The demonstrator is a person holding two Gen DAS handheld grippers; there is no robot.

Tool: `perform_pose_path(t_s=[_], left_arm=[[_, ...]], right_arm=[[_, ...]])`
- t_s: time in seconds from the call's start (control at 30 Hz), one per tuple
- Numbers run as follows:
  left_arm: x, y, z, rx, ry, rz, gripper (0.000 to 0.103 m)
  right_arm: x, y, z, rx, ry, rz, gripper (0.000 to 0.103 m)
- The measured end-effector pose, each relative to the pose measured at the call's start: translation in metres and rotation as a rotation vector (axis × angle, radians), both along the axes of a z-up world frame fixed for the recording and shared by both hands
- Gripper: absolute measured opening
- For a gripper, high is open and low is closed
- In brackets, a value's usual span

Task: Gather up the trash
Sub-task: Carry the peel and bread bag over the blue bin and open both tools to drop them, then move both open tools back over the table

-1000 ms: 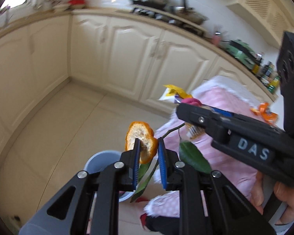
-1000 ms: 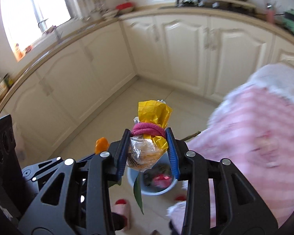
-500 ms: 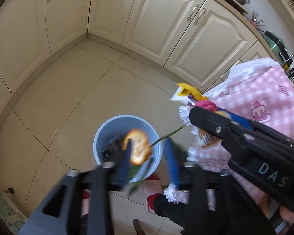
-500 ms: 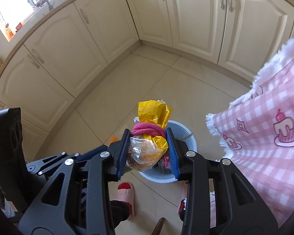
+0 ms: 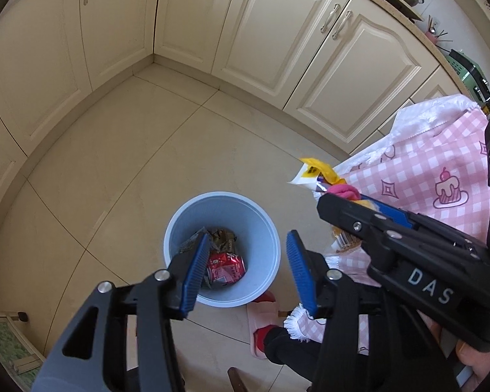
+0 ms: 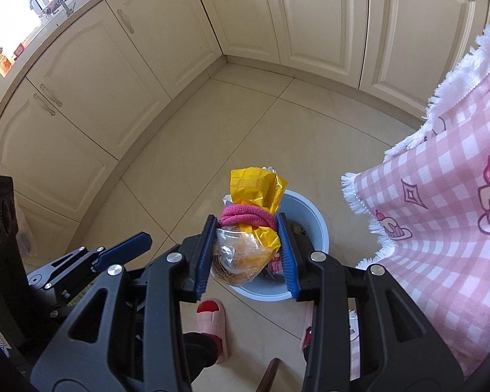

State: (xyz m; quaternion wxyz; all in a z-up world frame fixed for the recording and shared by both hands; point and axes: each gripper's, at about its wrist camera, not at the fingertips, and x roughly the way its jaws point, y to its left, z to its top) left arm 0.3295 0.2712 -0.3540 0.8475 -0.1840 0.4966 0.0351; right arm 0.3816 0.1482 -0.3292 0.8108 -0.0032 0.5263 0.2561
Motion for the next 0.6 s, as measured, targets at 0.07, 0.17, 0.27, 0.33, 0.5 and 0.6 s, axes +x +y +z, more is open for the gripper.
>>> perform_pose_path(t_s=[0.07, 0.17, 0.27, 0.33, 0.5, 0.6], left_arm=[[0.000, 0.001, 0.000, 0.004, 0.002, 0.005, 0.049], [-0.001, 0.003, 0.000, 0.004, 0.003, 0.012, 0.049], [-0.003, 0.005, 0.002, 0.006, -0.002, 0.021, 0.049], [-0.003, 0.007, 0.004, 0.006, -0.008, 0.026, 0.049], [-0.005, 0.009, 0.011, 0.009, -0.020, 0.027, 0.049], [-0.007, 0.008, 0.018, 0.014, -0.031, 0.027, 0.049]], right_arm=[[0.000, 0.002, 0.000, 0.000, 0.002, 0.001, 0.036], [0.001, 0.002, 0.000, 0.004, -0.001, -0.002, 0.037], [0.002, 0.004, 0.000, 0.010, -0.002, -0.007, 0.037], [0.003, 0.003, 0.000, 0.016, 0.000, -0.011, 0.038], [0.004, 0.003, 0.004, 0.021, -0.005, -0.014, 0.046], [0.003, 0.001, 0.010, 0.026, -0.024, -0.021, 0.053]])
